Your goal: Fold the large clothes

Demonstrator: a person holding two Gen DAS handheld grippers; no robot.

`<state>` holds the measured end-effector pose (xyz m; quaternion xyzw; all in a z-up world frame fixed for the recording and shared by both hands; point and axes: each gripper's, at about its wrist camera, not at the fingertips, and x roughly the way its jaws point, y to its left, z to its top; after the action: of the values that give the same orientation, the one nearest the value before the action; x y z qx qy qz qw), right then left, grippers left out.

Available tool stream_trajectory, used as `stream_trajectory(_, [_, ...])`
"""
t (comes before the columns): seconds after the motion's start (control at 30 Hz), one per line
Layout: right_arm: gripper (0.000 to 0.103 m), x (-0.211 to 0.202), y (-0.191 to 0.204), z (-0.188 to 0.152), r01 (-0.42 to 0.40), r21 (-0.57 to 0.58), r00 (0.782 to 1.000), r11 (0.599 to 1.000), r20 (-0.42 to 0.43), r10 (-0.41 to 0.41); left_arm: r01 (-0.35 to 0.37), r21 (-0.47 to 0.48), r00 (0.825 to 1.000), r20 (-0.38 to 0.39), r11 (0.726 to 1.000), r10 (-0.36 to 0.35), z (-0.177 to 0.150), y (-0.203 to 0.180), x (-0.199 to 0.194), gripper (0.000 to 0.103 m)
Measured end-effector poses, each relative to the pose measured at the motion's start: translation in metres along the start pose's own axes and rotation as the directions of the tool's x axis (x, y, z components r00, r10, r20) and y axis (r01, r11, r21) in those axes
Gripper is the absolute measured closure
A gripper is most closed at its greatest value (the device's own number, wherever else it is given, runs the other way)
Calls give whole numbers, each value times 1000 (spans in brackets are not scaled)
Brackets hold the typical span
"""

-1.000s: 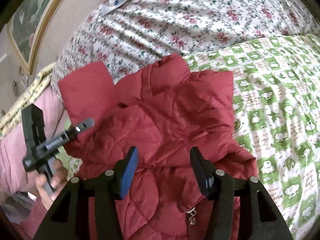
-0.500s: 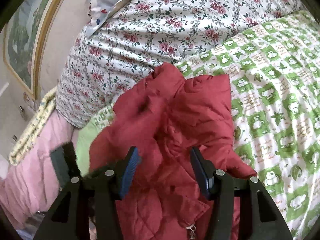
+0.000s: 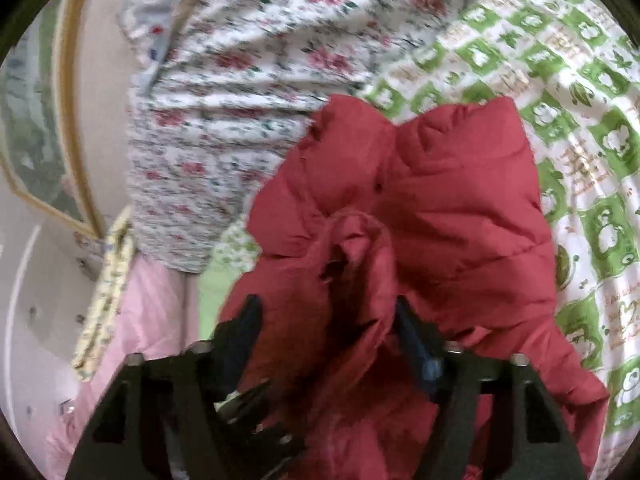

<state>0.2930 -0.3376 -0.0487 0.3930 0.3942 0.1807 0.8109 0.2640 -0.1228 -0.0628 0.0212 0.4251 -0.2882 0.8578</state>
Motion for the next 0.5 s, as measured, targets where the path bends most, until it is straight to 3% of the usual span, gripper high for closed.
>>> stream_trajectory(0.03, [88, 2, -2, -1, 18, 1, 1000, 1000, -2, -18, 20, -8, 1000, -7, 1000, -21, -1, 1, -4, 76])
stream_trajectory(0.23, [94, -8, 2, -7, 63, -69, 998, 996, 32, -61, 122, -55, 992, -5, 991, -122, -9, 16, -43, 74])
stream_trajectory(0.4, [95, -26, 5, -9, 82, -113, 995, 990, 69, -74, 77, -98, 995, 70, 992, -71, -4, 44, -84, 74])
stream_trajectory(0.5, [95, -35, 5, -14, 122, -143, 989, 982, 103, -108, -2, -138, 995, 96, 990, 15, 8, 75, -94, 74])
